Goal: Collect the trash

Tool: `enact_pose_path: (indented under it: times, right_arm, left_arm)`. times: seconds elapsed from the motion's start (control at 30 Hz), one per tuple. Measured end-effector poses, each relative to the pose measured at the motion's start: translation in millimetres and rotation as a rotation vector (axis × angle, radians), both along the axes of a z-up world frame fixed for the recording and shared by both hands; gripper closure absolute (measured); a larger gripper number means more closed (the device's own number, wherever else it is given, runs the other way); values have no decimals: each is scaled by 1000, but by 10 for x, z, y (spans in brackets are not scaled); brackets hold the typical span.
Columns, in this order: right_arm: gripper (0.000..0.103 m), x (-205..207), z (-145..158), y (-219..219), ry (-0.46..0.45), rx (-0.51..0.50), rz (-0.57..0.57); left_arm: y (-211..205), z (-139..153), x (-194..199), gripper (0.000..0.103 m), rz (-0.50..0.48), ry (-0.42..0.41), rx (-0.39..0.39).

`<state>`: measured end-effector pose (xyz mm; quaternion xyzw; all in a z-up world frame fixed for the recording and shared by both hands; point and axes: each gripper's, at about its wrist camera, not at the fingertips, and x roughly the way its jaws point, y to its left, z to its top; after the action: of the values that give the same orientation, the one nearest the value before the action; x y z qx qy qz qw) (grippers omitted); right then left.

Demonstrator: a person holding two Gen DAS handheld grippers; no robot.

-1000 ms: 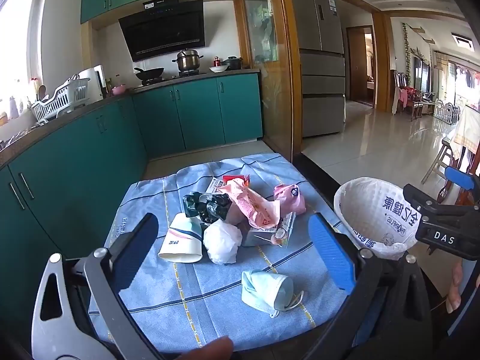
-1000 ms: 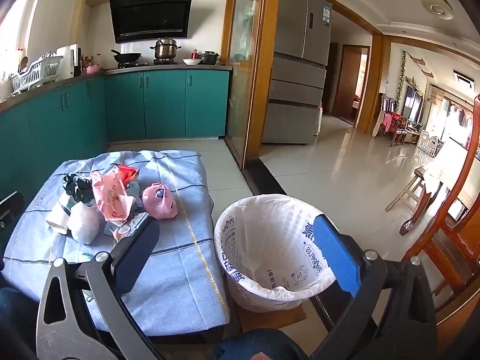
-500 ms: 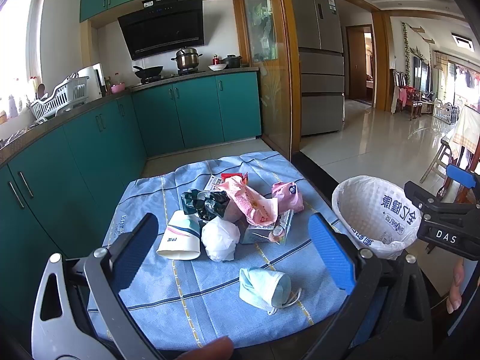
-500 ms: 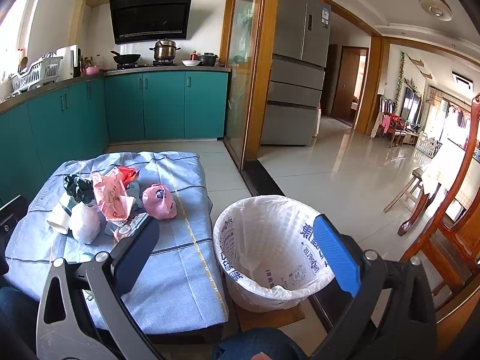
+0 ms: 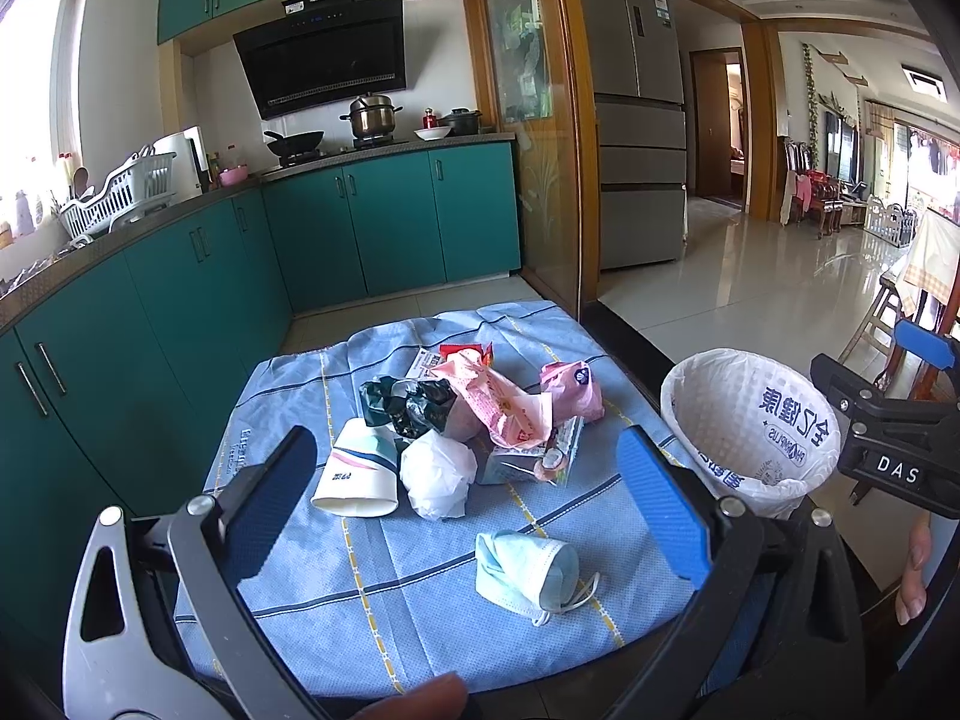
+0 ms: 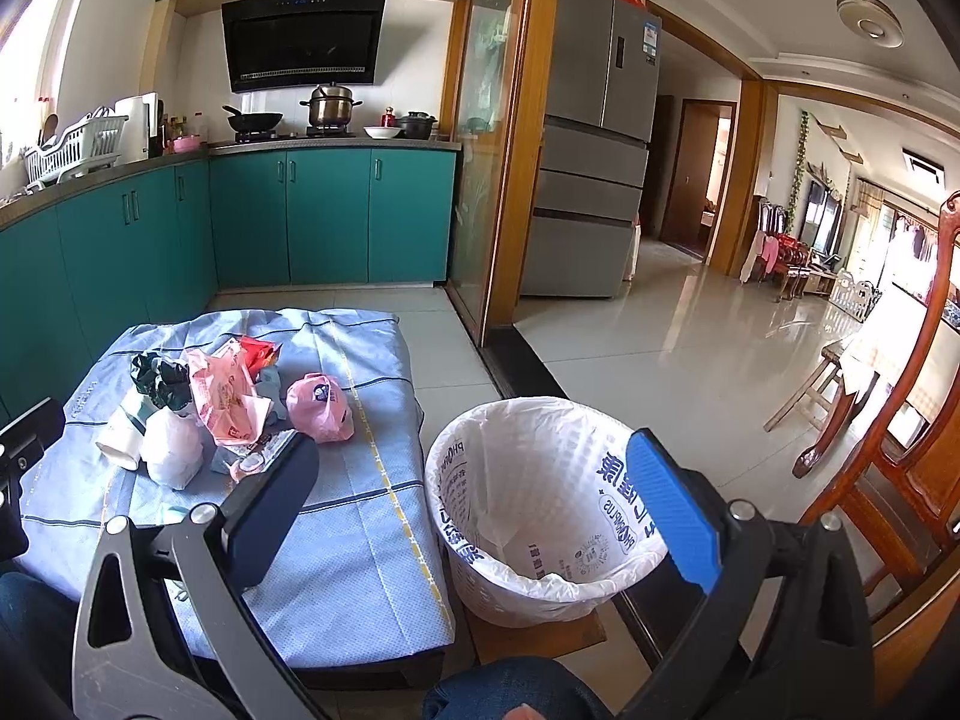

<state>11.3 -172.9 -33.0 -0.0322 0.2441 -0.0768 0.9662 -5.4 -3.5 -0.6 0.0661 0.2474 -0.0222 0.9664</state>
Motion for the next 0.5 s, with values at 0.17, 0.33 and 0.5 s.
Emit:
enact_pose_path:
  times: [0.17,0.33,0.5]
  right_arm:
    - [3,-11,13,-7,-2,-1,-2]
    - [3,-18,33,-20,-3,1,-5]
    - [3,-21,38,-25,-5,-1,-6]
  left_arm:
    - [-9,6,-11,3,-4,1,0]
    - [-15,6,-17,3,-5,3,1]
    - [-36,3,-31,3,-8,4,3]
